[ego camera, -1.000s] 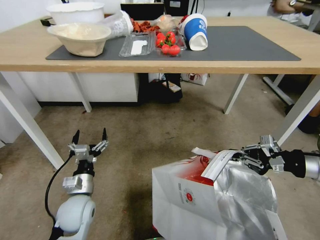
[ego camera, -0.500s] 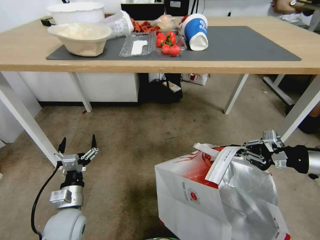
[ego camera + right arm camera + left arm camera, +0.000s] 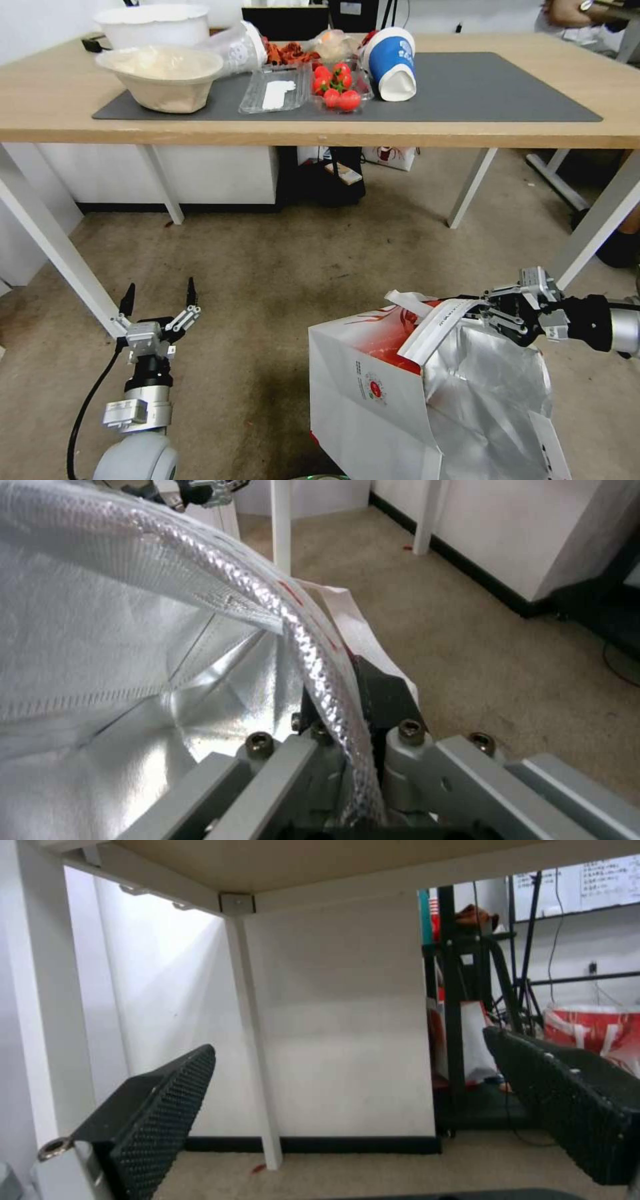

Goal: Pick up the food delivery bag from the floor and place it on the table.

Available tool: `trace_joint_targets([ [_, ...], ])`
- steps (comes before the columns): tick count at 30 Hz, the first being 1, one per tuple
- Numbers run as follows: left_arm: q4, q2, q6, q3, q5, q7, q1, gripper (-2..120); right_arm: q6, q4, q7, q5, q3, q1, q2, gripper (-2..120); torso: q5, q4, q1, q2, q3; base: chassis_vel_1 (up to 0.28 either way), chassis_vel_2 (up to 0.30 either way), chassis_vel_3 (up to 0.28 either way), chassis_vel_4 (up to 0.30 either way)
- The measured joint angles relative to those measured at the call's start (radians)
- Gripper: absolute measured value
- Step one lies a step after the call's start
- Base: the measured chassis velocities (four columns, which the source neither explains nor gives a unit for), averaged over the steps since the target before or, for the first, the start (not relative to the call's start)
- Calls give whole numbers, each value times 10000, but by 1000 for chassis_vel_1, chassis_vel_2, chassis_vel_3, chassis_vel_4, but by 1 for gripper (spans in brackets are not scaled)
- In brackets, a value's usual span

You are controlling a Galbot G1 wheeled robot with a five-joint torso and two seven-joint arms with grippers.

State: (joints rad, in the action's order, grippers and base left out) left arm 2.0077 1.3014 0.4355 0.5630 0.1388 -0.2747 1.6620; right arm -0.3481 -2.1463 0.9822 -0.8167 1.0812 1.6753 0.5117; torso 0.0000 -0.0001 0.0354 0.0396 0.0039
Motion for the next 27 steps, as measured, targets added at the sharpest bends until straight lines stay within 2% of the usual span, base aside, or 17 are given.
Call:
trace_joint_targets([
  [15, -104, -20, -64, -106, -10, -88, -113, 100, 77, 90, 58, 146, -114, -84, -21, 0, 1, 0, 25, 656, 631, 0, 0, 0, 0],
  [27, -31, -36, -86, 2, -42, -118, -55, 100, 105, 147, 57, 140, -128, -237, -83, 0, 1, 0, 99, 1099, 999, 0, 0, 0, 0],
])
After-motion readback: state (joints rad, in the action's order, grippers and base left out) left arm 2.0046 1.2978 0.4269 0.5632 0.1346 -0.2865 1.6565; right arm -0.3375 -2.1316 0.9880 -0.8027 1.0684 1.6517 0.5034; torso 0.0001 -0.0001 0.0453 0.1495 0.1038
